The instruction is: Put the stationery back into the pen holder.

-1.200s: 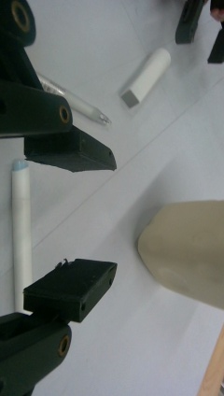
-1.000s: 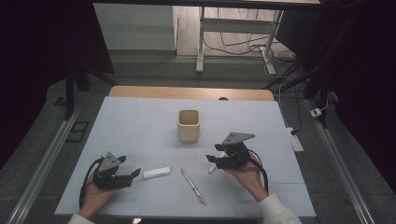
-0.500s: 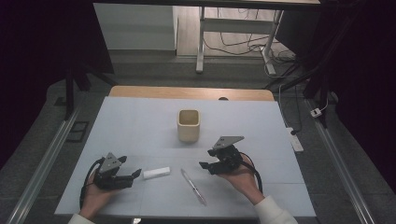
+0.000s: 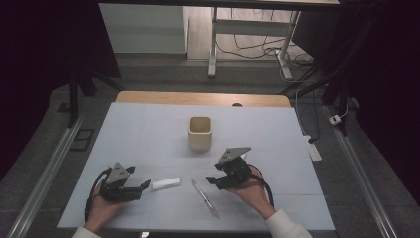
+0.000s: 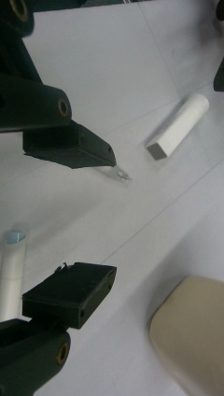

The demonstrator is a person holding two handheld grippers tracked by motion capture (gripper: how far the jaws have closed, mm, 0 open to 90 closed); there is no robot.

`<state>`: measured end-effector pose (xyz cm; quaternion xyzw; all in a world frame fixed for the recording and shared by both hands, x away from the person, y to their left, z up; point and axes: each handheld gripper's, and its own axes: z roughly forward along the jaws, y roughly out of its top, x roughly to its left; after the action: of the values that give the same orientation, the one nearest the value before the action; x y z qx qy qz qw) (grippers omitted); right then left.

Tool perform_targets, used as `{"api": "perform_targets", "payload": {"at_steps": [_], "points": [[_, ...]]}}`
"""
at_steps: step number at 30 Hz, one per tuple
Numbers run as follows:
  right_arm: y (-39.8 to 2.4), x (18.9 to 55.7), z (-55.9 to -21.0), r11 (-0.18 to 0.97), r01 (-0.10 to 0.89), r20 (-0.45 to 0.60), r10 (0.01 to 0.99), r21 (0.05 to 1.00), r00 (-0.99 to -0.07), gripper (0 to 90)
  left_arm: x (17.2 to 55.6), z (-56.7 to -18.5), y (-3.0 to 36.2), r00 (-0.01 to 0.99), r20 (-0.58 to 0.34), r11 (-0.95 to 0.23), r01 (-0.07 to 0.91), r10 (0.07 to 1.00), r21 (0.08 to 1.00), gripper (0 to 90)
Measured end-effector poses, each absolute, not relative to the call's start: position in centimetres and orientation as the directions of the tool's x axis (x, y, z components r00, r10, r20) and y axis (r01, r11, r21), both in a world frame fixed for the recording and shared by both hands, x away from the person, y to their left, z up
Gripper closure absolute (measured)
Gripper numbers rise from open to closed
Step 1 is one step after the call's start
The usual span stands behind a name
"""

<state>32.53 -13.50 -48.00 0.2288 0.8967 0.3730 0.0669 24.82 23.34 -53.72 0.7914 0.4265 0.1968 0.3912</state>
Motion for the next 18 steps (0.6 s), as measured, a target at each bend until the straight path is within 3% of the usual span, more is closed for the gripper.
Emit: {"api": "perform_targets", "payload": {"at_steps": [18], "points": [[-11.6,31.7,-48.7,0.667,0.343,0.045,0.421,0.662,-0.906,40.2,24.7,-53.8,23.4,0.558,-0.021,-0.332,0.524,0.830,0.785,21.9]]}}
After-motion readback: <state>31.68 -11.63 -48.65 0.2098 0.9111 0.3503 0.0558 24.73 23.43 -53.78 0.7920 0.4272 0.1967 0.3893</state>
